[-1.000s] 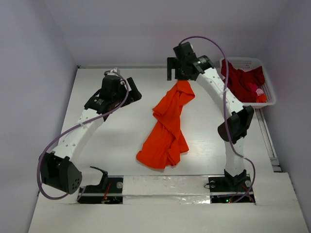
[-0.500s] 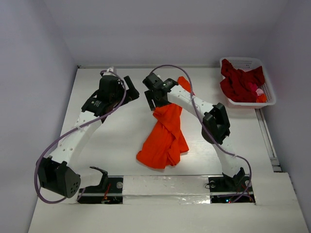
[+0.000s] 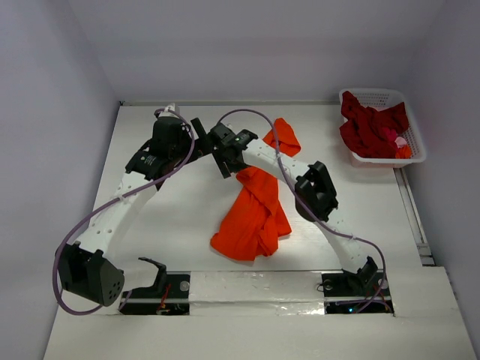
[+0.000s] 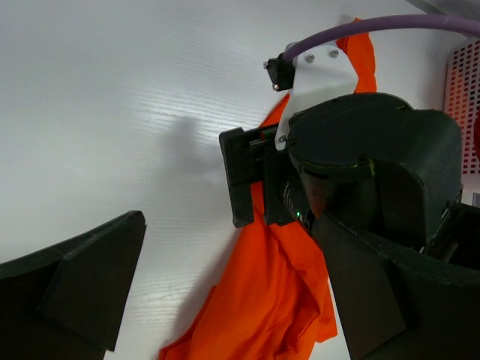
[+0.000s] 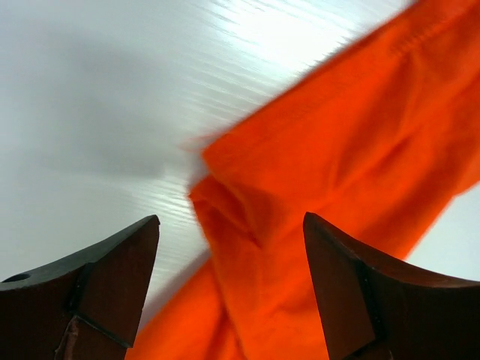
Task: Fold and stack the t-shirts
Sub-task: Move the tshirt to the center of the board, then flatten out the tshirt
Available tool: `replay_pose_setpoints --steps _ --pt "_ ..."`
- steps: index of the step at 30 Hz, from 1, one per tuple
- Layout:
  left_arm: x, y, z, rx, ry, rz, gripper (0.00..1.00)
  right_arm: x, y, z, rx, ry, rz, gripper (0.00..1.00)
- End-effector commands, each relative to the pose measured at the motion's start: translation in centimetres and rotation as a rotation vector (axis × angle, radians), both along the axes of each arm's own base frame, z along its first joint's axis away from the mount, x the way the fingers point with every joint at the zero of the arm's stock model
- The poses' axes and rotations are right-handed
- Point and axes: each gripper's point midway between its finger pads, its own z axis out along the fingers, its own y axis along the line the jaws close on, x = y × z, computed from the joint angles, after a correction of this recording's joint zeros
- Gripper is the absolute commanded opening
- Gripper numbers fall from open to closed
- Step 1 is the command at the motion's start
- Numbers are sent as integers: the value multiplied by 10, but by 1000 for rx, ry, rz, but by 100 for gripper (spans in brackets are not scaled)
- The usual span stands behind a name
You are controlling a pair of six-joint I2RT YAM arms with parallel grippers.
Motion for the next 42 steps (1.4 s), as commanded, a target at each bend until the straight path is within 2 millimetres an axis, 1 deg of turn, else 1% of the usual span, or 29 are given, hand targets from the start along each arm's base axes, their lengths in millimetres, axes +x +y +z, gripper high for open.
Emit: replay_pose_setpoints --steps 1,2,3,4,5,7,10,13,15,17,19,20,22,23,25,26,29,33,35,36,38,40,42 --pt "0 -3 8 -22 -25 -7 99 -1 30 24 29 -72 46 82" --pt "-1 -4 6 -21 -21 -8 99 -2 39 30 46 -86 55 82" --pt "-1 -4 6 -23 -21 -11 99 0 39 28 43 -86 53 82" --pt "-1 -4 6 -23 -20 -12 99 -4 43 26 39 -82 59 82" --pt "-1 -4 6 -24 -21 -12 99 -2 44 20 30 -82 56 81" --pt "-2 -4 7 -25 -22 -13 99 -1 42 13 16 -80 48 80" --pt "-4 -3 7 -22 -21 -15 99 2 34 -1 -38 -91 23 76" --pt "-5 0 10 -16 -27 -3 99 2 32 -13 -55 -84 20 75" --pt "-9 6 15 -15 -38 24 99 0 31 -21 -60 -74 19 75" --pt "-10 22 25 10 -75 104 99 -2 31 -29 -61 -61 16 74" --pt "-12 29 33 17 -103 131 99 -3 31 -32 -58 -55 16 74" --pt "-13 38 39 21 -115 157 99 -5 30 -36 -60 -47 17 74" --pt "-11 52 41 30 -119 196 99 -5 30 -37 -59 -49 15 74" --pt "-11 56 42 32 -115 205 99 -4 29 -37 -62 -51 15 74" --pt "-11 55 41 27 -108 191 99 -3 29 -36 -64 -56 16 74" --pt "-10 59 39 26 -104 199 99 -2 29 -35 -66 -63 13 73" --pt "-11 56 33 21 -90 186 99 1 27 -33 -79 -81 6 73" --pt "-13 54 33 12 -92 176 99 5 20 -37 -116 -104 -14 73" --pt "-14 55 35 14 -95 172 99 11 9 -42 -129 -97 -44 73" --pt "-14 58 35 17 -95 182 99 12 11 -40 -116 -101 -49 73" --pt "-15 58 35 18 -96 179 99 11 10 -41 -116 -100 -51 72" --pt "-16 58 35 14 -94 175 99 10 9 -42 -115 -99 -58 69" --pt "-18 57 33 11 -90 170 99 11 8 -40 -119 -102 -65 61"
